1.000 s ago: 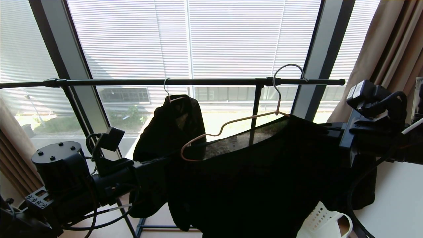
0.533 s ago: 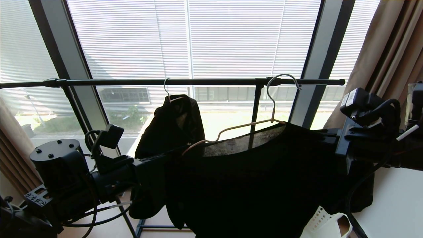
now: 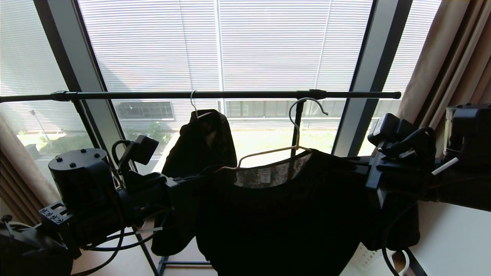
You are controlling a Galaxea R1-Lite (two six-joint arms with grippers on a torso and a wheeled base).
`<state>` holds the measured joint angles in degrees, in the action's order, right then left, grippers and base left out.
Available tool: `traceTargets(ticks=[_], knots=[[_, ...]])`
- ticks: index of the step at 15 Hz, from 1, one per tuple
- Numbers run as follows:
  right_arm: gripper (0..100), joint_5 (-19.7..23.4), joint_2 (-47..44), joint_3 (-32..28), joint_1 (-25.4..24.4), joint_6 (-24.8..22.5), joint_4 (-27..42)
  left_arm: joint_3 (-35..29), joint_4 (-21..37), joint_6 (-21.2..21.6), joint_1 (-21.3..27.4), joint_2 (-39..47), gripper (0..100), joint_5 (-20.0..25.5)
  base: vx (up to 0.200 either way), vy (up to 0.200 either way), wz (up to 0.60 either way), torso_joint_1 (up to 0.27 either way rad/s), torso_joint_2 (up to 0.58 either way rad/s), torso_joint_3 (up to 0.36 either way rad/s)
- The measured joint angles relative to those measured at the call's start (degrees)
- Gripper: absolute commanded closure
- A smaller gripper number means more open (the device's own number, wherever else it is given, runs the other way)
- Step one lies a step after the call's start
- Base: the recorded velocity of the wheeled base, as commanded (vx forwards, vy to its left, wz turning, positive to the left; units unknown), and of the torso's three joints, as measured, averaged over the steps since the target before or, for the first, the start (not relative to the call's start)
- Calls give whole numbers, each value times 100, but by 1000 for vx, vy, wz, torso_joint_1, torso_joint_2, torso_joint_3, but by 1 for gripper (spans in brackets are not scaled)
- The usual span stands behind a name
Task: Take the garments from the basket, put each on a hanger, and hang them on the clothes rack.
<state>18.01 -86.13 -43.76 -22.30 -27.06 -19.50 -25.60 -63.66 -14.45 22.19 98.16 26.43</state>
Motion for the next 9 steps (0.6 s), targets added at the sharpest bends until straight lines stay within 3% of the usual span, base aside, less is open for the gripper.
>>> traceTargets(ticks=[3,9], knots=[[100,-222,-80,30,-132,7,-1,-317,807,218,61,-306,100,-7,0,0,0,0,0,0],[100,-213,-116,124,-595,427,-9,-658,1289,363,388,-561,100,-49,0,0,0,0,0,0]])
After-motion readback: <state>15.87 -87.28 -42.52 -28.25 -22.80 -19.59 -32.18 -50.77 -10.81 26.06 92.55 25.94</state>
